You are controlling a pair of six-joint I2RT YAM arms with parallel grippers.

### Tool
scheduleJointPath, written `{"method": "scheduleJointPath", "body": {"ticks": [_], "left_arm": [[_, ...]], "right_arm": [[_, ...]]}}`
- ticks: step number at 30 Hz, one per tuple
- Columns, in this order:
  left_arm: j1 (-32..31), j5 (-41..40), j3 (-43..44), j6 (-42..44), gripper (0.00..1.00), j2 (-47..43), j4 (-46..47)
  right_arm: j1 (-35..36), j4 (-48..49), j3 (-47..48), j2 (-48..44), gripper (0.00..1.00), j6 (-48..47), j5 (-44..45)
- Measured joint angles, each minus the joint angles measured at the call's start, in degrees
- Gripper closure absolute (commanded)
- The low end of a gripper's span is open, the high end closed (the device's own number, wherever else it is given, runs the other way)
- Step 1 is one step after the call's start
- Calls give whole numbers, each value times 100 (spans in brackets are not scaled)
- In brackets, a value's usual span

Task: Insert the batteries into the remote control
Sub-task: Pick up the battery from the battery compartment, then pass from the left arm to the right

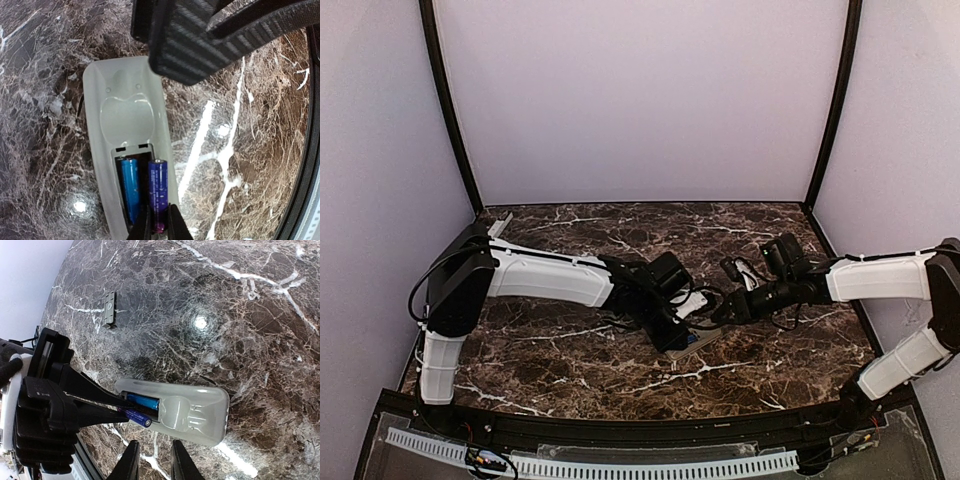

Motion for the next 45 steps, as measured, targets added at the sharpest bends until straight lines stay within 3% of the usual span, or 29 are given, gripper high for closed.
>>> {"method": "scheduleJointPath", "body": {"ticks": [7, 17, 24, 37, 45], "left_arm": [[-22, -162, -407, -92, 100, -219, 444], [-28, -520, -1687, -247, 100, -1292, 1849], [-127, -605, -2017, -208, 100, -1578, 2691], [-254, -669, -2074, -103, 100, -1602, 3119], [-254, -715, -2074, -79, 98, -1602, 3171]], "right_arm": [[-76, 103, -13, -133, 68, 136, -240], [-181, 1257, -404, -160, 67, 922, -1287], [-186, 2129, -575, 15, 68, 1508, -1954], [-186, 2782, -577, 210, 76, 1867, -2549], [-192, 2723, -579, 221, 96, 1790, -2540]]}}
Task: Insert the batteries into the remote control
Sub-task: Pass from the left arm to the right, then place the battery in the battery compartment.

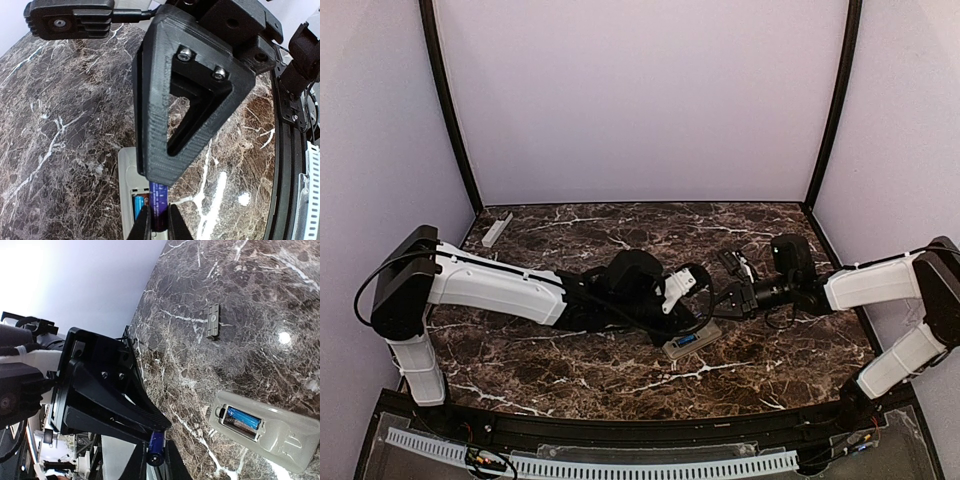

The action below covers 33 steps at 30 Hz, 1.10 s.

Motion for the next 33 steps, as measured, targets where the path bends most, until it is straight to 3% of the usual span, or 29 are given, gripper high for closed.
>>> {"method": "scheduleJointPath", "body": {"ticks": [1, 3, 4, 7, 11, 18, 33], "left_arm": [[0, -4, 0, 0, 95, -2, -2], [0, -15, 0, 4, 79, 0, -7], [0, -20, 0, 9, 65, 0, -11], [0, -44, 0, 31, 36, 0, -24], [0, -160, -170, -7, 19, -125, -52], [26, -535, -772, -61, 14, -647, -111], [59, -793, -892, -162, 13, -675, -118]], "right_arm": [[-7, -31, 0, 2, 98, -15, 17], [-15, -79, 0, 7, 100, -44, 44], [-15, -92, 0, 7, 100, -76, 44], [-15, -225, 4, 7, 100, -190, 116], [-15, -691, 81, 7, 100, -511, 417], [52, -1320, 216, 101, 100, -1005, 1010], [516, -1814, 566, 557, 100, -1443, 1862]]}}
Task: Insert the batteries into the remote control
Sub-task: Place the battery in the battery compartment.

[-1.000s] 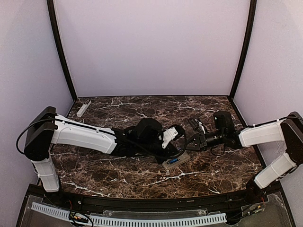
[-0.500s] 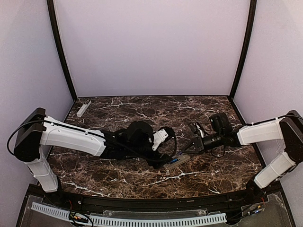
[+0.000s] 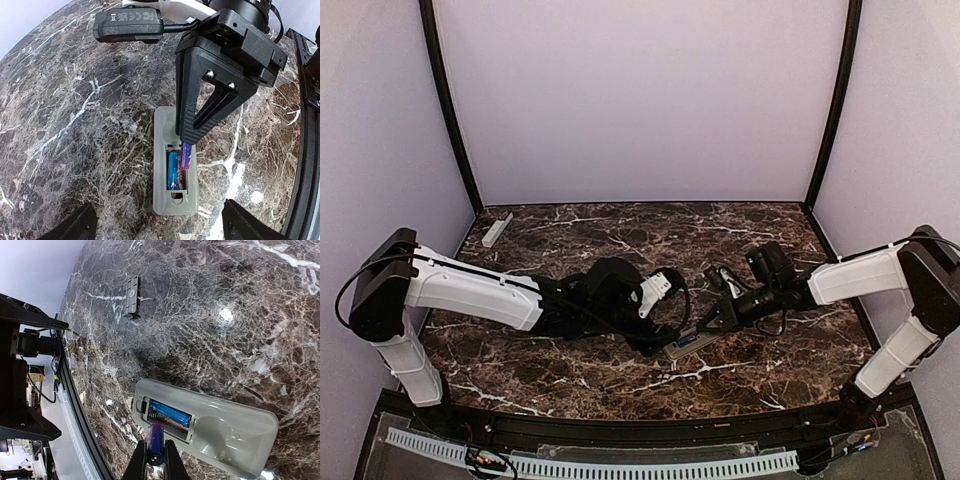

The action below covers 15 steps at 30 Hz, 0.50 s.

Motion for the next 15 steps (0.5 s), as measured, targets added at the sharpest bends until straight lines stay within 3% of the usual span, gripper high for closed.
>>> {"method": "scheduleJointPath", "body": {"ticks": [15], "left_arm": [[0, -63, 0, 2, 12, 0, -26]], "right_arm": [[433, -267, 267, 229, 100, -234, 575]]}}
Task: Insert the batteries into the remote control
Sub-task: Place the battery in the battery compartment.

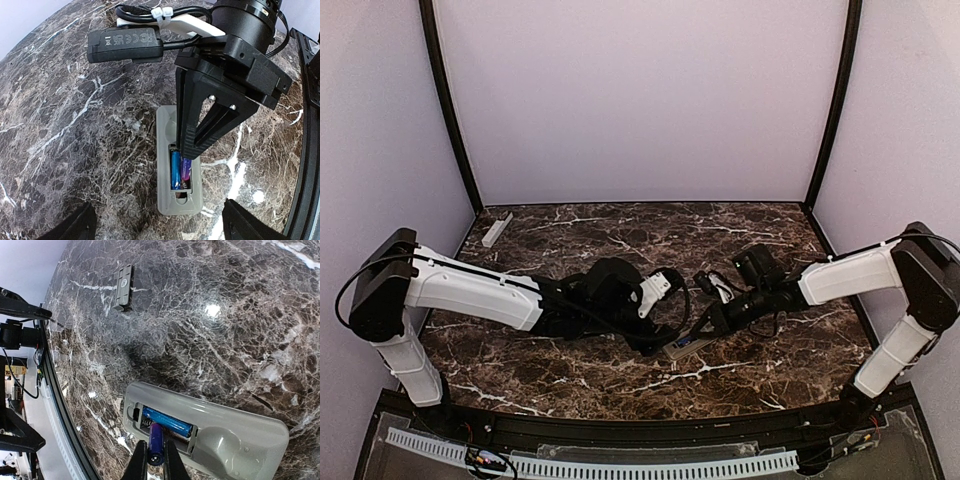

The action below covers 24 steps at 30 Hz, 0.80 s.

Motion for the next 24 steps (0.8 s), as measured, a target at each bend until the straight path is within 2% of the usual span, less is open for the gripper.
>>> {"method": "scheduleJointPath", "body": {"ticks": [6, 16, 20, 24], "left_arm": [[2, -15, 0, 0, 12, 0, 0], [2, -13, 0, 0, 12, 0, 0], [2, -15, 0, 2, 12, 0, 0], [2, -13, 0, 2, 12, 0, 0]], "right_arm": [[92, -151, 83, 4, 96, -101, 164], [240, -350, 201, 4, 96, -315, 461], [275, -448, 264, 13, 76, -350, 544], [306, -658, 275, 17, 67, -378, 721]]}}
